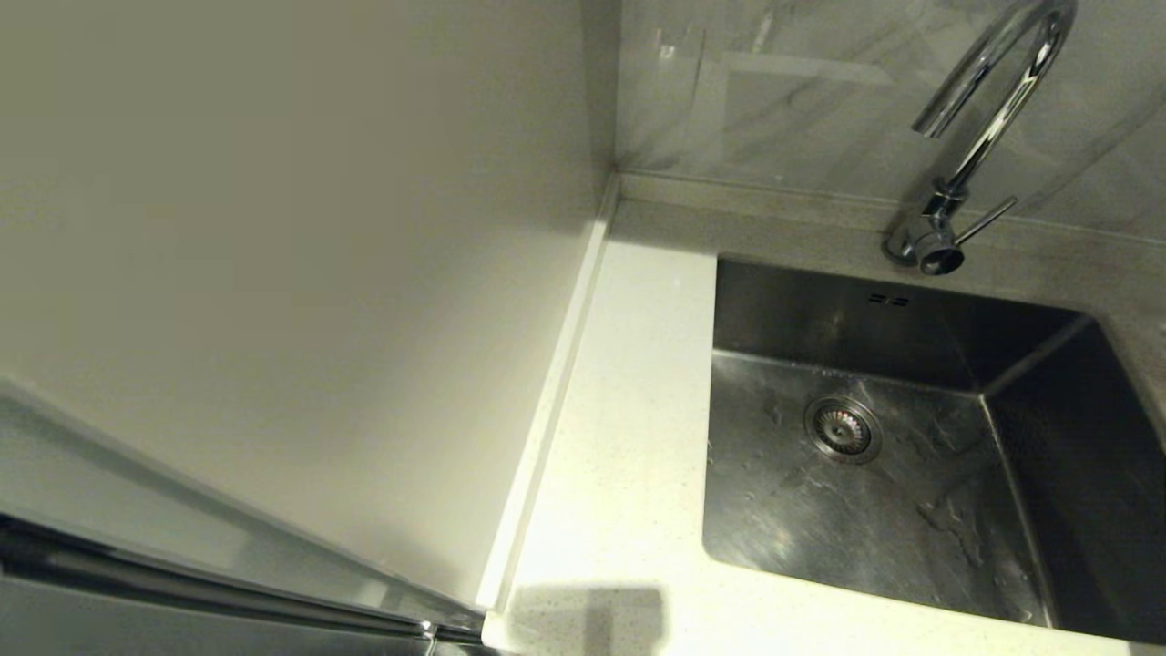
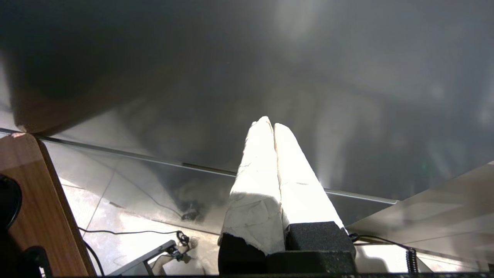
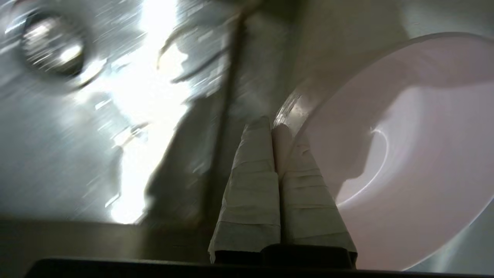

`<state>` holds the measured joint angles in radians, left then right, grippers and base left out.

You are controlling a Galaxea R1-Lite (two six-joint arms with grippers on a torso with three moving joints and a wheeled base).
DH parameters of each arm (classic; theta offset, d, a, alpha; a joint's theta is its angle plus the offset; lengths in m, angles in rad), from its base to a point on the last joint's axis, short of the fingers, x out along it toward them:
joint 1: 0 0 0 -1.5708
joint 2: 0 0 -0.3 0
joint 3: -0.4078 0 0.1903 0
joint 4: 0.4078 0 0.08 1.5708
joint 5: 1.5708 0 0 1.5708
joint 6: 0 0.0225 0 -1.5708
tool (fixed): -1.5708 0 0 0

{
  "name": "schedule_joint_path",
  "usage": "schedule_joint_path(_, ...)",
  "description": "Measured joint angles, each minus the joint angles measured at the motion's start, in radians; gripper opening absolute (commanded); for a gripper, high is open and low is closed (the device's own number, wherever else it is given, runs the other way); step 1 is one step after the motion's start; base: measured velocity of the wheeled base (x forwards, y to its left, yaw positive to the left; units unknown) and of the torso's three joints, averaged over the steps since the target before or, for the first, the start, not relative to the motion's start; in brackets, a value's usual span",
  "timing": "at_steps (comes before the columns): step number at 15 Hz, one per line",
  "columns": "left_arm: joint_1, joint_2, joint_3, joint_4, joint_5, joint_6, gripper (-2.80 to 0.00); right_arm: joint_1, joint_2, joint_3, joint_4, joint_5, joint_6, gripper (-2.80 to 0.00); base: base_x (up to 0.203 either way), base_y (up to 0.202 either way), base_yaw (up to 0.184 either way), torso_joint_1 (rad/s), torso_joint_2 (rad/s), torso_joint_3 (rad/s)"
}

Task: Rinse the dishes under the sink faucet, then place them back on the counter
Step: Put a bowl into the sink

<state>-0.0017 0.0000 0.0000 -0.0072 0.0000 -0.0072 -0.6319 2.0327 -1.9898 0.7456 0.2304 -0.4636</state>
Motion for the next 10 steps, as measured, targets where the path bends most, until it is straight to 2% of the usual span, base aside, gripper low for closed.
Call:
schedule_joint_path(2, 0.0, 0.0, 0.0, 0.0, 0.0, 0.0, -2.8, 0.0, -0.045, 0.0, 0.168, 0.036, -0.009, -2.8, 0.0, 0.0, 0.0, 0.0, 0.0, 0.0)
schedule_joint_path(4, 0.0, 0.0, 0.0, 0.0, 0.0, 0.0, -2.8, -0.001, -0.086, 0.005, 0.363, 0.061, -0.067, -2.8, 0.0, 0.0, 0.0, 0.0, 0.0, 0.0)
schedule_joint_path(7, 0.0, 0.0, 0.0, 0.0, 0.0, 0.0, -2.8, 0.001, -0.148, 0.063, 0.625, 0.07, -0.263, -2.8, 0.0, 0.0, 0.0, 0.0, 0.0, 0.0)
schedule_joint_path(10, 0.0, 0.0, 0.0, 0.0, 0.0, 0.0, -2.8, 0.056, -0.176, 0.127, 0.684, 0.07, -0.408, -2.8, 0.0, 0.0, 0.0, 0.0, 0.0, 0.0)
